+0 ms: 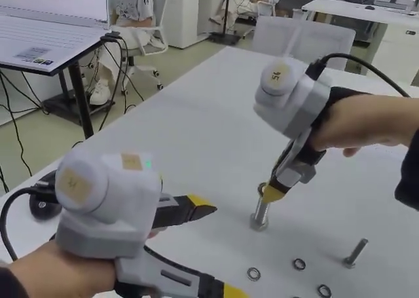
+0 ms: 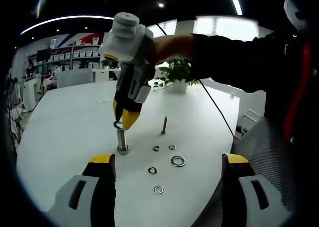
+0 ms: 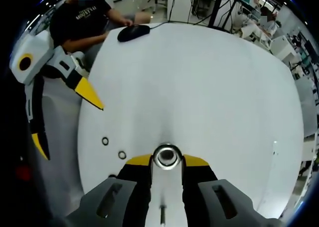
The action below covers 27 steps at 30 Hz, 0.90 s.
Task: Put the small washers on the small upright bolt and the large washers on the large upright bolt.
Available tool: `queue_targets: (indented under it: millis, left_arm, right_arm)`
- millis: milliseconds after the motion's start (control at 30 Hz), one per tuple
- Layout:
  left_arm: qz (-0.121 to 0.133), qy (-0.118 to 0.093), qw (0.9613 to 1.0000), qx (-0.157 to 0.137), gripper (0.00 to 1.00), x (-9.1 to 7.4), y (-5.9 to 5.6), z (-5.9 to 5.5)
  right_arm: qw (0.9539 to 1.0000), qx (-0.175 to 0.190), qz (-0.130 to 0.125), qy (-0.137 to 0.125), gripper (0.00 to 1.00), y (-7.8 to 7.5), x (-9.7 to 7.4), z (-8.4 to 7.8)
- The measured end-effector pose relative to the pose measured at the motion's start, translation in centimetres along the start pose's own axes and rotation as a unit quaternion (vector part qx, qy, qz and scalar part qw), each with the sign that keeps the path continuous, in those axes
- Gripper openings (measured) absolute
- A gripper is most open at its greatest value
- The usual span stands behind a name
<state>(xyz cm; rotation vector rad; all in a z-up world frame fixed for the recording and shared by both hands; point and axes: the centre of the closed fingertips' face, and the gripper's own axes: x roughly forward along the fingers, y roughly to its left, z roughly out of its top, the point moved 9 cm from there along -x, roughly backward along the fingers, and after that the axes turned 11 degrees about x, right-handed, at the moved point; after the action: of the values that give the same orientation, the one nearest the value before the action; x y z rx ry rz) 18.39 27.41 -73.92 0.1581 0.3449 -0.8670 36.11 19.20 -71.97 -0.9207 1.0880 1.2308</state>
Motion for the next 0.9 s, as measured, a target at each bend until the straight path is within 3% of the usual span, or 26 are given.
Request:
queue_targets:
  millis: [900]
  left_arm:
    - [0.002, -0.002, 1.0, -0.004, 0.88, -0.1, 0.1, 0.0]
  right_arm:
    - [0.9996, 0.002, 0.013, 0.025, 0.23, -0.1, 2.7, -0.2]
